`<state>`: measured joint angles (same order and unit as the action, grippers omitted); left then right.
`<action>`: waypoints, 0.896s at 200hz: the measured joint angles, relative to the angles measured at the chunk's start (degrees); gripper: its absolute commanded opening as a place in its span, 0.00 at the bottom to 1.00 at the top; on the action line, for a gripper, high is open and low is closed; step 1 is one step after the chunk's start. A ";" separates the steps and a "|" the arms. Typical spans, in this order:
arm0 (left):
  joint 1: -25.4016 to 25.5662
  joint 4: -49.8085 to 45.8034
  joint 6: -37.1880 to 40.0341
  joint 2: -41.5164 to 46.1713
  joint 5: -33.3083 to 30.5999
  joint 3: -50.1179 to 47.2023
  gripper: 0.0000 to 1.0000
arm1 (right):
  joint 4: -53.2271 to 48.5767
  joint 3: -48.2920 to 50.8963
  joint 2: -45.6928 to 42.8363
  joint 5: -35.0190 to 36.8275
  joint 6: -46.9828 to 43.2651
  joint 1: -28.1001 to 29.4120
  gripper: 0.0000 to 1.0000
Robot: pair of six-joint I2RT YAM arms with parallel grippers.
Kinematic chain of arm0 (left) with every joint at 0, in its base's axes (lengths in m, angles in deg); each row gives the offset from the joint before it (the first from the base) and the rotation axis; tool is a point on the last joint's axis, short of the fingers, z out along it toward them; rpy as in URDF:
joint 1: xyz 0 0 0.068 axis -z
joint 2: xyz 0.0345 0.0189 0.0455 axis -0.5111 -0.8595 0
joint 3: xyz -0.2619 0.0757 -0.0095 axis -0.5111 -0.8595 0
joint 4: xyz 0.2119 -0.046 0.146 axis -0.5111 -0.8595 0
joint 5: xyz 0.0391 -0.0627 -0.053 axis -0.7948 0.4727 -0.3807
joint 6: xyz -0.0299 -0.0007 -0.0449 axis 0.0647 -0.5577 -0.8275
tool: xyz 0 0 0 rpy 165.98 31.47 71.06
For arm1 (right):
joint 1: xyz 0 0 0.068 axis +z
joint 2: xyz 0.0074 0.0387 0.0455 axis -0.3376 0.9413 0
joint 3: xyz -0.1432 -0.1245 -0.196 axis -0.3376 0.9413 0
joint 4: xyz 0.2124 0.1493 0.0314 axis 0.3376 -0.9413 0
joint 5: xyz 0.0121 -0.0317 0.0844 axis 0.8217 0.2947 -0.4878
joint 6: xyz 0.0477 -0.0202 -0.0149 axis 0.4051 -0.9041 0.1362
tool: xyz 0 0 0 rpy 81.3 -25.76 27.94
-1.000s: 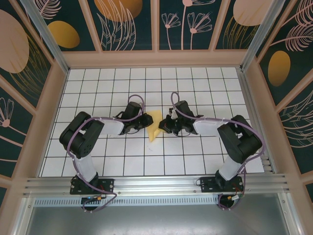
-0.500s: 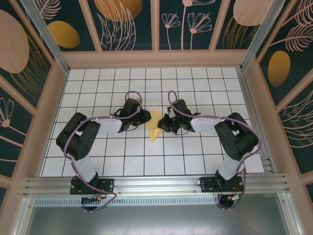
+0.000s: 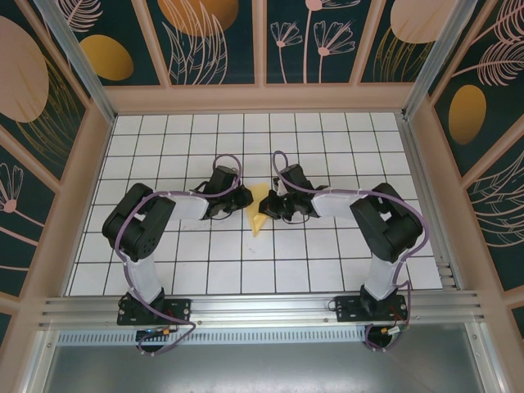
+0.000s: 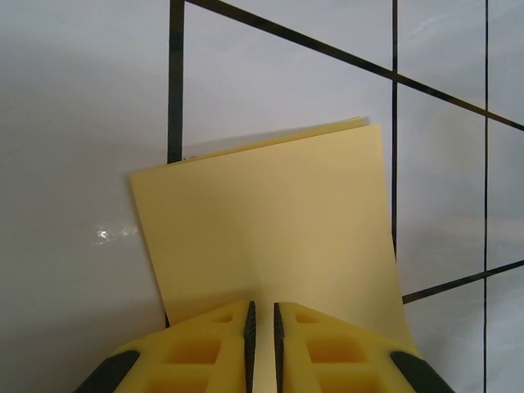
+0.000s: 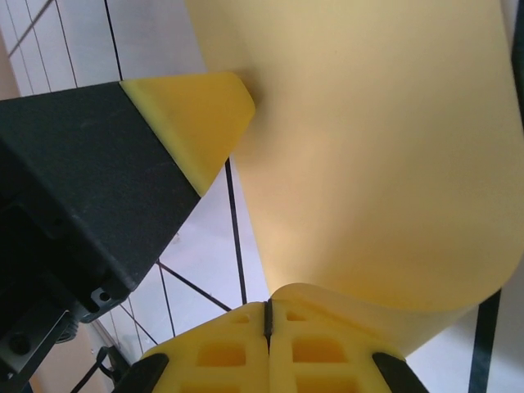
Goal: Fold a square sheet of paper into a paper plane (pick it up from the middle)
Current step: Third fold the triangle at the center of the table.
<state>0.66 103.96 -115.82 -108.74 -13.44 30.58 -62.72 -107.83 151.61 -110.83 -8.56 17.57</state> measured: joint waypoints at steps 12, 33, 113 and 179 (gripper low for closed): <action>0.00 -0.04 0.04 0.00 0.00 0.04 0.18 | -0.11 -0.37 0.39 0.04 -0.22 0.13 0.05; 0.00 -0.04 0.22 -0.02 0.04 0.09 0.17 | -0.46 -0.94 0.76 0.20 -0.66 0.37 0.05; 0.00 -0.02 0.22 -0.02 0.46 0.09 0.17 | -1.53 -2.93 3.45 0.20 -3.65 1.44 0.05; 0.00 -0.04 0.22 -0.02 0.63 0.09 0.17 | -1.66 -2.95 4.33 0.46 -3.63 1.49 0.06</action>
<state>0.66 103.92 -115.60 -108.76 -12.81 30.66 -64.39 -110.79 155.93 -110.37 -12.19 19.05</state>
